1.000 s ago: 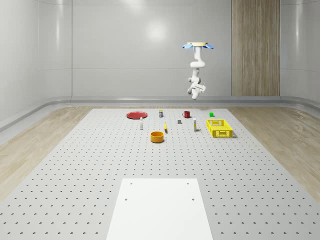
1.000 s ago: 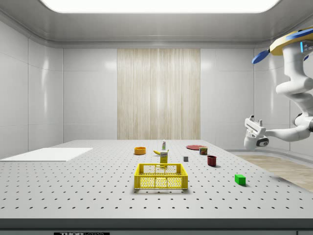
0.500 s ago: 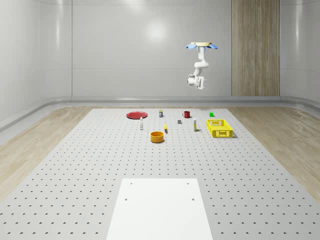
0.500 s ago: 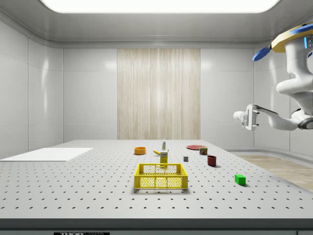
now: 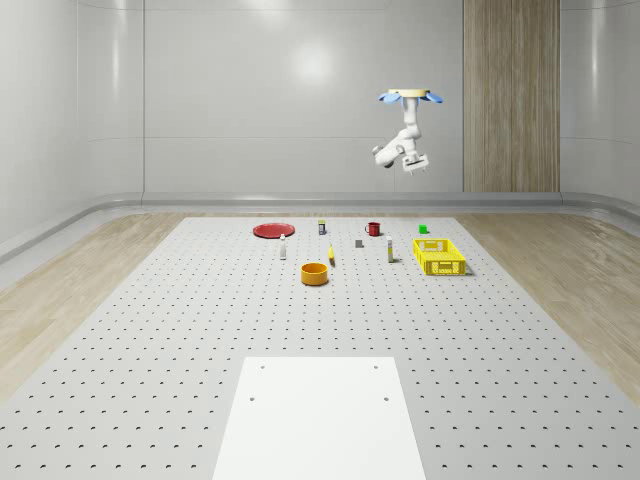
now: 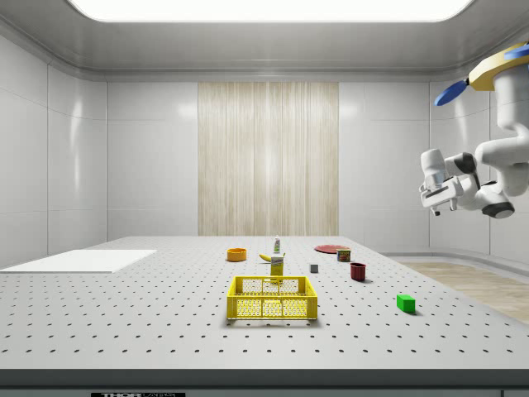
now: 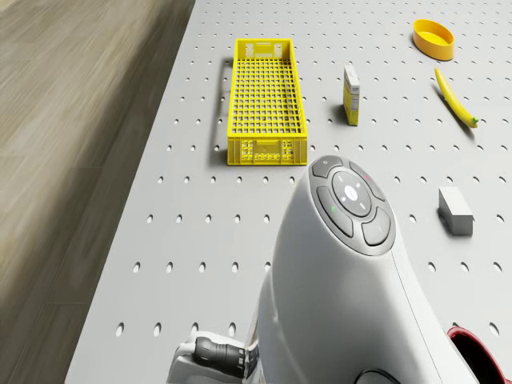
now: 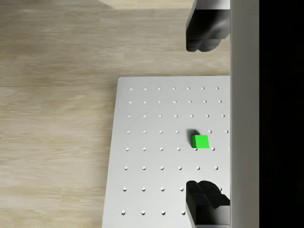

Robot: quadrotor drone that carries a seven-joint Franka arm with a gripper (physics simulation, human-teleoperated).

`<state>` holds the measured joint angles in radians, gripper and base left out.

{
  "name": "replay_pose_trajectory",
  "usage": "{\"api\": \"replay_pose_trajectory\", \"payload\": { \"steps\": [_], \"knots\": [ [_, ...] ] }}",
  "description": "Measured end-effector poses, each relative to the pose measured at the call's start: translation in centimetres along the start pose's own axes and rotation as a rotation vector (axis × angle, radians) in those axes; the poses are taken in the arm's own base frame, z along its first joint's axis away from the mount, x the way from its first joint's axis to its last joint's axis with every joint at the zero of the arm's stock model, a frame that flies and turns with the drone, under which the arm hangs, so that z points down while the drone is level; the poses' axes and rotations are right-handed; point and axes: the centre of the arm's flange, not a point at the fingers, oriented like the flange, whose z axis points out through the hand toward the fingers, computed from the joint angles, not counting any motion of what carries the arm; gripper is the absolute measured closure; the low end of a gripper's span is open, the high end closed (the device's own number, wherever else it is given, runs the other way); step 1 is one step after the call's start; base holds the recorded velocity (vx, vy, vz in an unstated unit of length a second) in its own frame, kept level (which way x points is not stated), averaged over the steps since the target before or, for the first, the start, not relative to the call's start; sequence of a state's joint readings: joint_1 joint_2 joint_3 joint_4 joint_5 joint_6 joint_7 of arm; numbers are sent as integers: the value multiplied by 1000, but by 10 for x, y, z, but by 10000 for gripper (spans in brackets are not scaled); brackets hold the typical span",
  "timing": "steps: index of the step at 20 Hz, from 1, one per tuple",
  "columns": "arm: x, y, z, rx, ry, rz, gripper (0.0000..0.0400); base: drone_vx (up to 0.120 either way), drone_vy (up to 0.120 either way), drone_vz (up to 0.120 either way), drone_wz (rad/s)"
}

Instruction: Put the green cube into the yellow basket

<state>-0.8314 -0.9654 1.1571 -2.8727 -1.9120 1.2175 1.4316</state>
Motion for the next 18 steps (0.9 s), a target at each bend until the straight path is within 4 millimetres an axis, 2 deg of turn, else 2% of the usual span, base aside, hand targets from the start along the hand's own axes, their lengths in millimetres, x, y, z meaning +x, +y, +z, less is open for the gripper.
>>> {"api": "replay_pose_trajectory", "payload": {
  "steps": [7,9,14,18],
  "knots": [
    [-12,-12,1,-115,121,-4,0,0,120,-120,0],
    [-13,-13,1,-129,136,-4,0,120,80,-120,0],
    [-15,-15,2,-147,156,-5,0,8,-8,-120,0],
    [-16,-15,2,-154,163,-5,0,0,-100,-120,0]
  ]
}}
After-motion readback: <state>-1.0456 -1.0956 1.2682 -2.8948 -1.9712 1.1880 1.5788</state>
